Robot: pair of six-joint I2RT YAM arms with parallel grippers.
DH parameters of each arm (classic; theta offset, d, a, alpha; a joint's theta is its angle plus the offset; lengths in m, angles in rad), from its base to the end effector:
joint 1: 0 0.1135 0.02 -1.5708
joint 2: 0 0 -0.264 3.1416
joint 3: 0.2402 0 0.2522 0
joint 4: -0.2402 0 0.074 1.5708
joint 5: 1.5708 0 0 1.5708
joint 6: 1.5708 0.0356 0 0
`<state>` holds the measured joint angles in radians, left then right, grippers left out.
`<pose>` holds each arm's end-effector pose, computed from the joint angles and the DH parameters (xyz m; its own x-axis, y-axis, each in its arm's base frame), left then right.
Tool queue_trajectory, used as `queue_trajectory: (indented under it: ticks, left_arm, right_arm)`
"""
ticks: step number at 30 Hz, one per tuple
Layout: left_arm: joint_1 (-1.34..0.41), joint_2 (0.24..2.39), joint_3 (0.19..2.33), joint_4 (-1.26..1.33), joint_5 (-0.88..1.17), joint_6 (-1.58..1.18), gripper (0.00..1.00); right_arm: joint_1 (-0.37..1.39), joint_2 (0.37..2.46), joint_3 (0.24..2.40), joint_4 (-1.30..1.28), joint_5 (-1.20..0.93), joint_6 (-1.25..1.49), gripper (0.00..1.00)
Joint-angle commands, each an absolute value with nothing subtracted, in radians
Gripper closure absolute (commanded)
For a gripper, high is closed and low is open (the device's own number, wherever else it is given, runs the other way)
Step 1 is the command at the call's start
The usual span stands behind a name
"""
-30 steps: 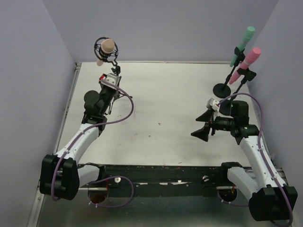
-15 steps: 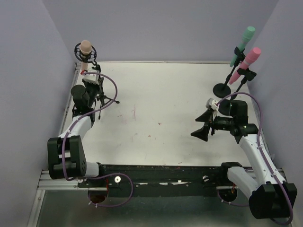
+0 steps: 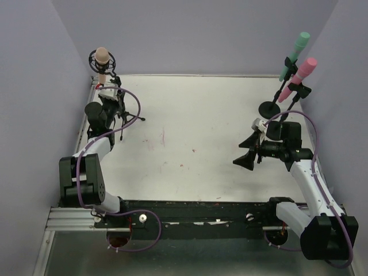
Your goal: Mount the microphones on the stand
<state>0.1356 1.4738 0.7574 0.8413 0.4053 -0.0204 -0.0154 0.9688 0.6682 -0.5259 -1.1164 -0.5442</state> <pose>0.3234 0.0300 0.2739 0.1180 -0.0028 -0.9930 0.2659 0.9636 0.0289 0.1834 0.0292 0.2499 -0.3176 -0.2224 -0.9218 -0.8957 0.3894 0.2147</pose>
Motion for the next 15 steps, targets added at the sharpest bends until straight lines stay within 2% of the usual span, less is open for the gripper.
queue_trajectory:
  ticks: [1,8,12,15]
  left_arm:
    - [0.146,1.445,0.727,0.989,0.422,-0.035,0.86]
    - [0.149,1.407,0.71,0.957,0.41,-0.038,0.65]
    - [0.149,1.376,0.696,0.931,0.408,-0.034,0.6]
    - [0.149,1.355,0.678,0.927,0.408,-0.035,0.53]
  right_arm:
    - [-0.023,0.974,0.666,-0.548,-1.154,-0.563,0.0]
    - [-0.026,0.956,0.666,-0.555,-1.158,-0.566,0.0]
    - [-0.028,0.95,0.667,-0.56,-1.163,-0.566,0.0]
    - [-0.028,0.943,0.67,-0.561,-1.164,-0.569,0.0]
